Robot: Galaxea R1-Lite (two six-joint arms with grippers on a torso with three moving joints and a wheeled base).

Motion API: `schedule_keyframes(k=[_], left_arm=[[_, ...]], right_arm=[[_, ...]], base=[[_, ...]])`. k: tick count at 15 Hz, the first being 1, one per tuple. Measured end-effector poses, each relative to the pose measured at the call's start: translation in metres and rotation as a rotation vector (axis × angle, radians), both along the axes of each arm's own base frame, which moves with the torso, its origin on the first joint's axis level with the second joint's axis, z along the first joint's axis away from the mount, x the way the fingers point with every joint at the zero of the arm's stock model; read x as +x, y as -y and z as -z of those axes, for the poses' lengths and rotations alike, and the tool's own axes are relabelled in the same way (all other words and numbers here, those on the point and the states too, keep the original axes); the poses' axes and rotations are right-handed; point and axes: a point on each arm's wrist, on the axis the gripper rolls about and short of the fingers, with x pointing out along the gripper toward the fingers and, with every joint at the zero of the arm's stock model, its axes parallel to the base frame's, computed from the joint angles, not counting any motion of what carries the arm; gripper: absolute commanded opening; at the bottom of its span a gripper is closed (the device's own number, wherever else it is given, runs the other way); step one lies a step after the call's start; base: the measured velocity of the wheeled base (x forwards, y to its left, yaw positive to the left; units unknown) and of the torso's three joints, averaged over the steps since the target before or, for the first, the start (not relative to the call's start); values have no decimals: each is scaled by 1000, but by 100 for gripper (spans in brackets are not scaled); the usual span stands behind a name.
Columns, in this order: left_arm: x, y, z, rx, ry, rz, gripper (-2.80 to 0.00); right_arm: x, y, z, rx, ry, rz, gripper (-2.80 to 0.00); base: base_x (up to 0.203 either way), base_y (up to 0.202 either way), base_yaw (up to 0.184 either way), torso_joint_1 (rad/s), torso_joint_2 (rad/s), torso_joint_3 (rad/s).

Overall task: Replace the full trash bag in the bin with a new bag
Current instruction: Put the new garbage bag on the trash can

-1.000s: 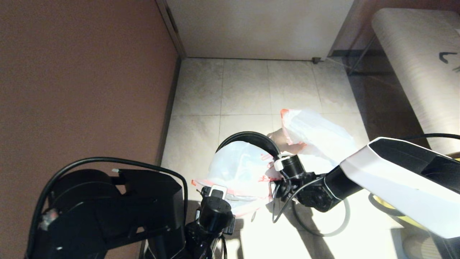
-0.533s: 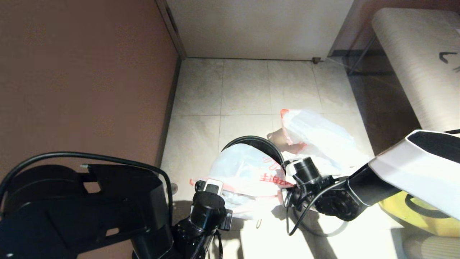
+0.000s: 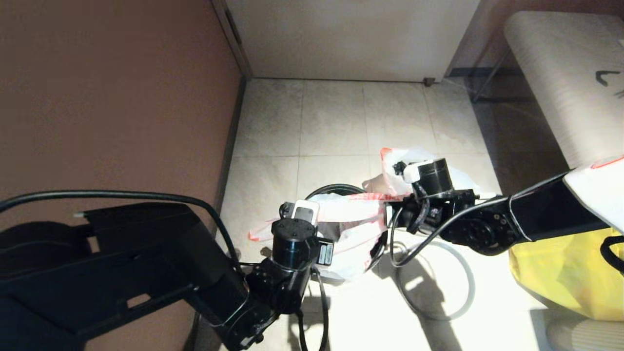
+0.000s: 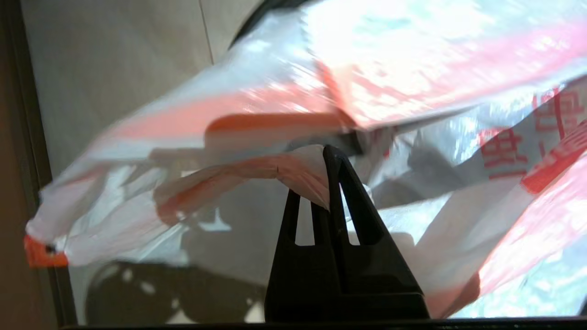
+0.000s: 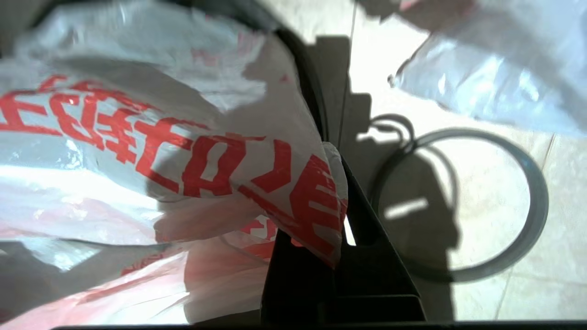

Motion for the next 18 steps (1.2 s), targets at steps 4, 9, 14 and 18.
schedule_keyframes(k=[4, 9, 14, 18], left_arm=[[41, 23, -12, 3, 112, -26, -280], [72, 47, -25, 40, 129, -32, -280], [52, 33, 21, 75, 85, -25, -280], [39, 10, 59, 90, 69, -42, -280]], right_arm=[[31, 12, -28, 38, 72, 58, -280], [56, 17, -27, 38, 60, 90, -280], [46, 18, 18, 32, -10, 96, -280], [30, 16, 46, 11, -54, 81, -280]], base=[[0, 0, 0, 0, 0, 0], [0, 0, 0, 0, 0, 0], [0, 0, 0, 0, 0, 0], [0, 0, 0, 0, 0, 0]])
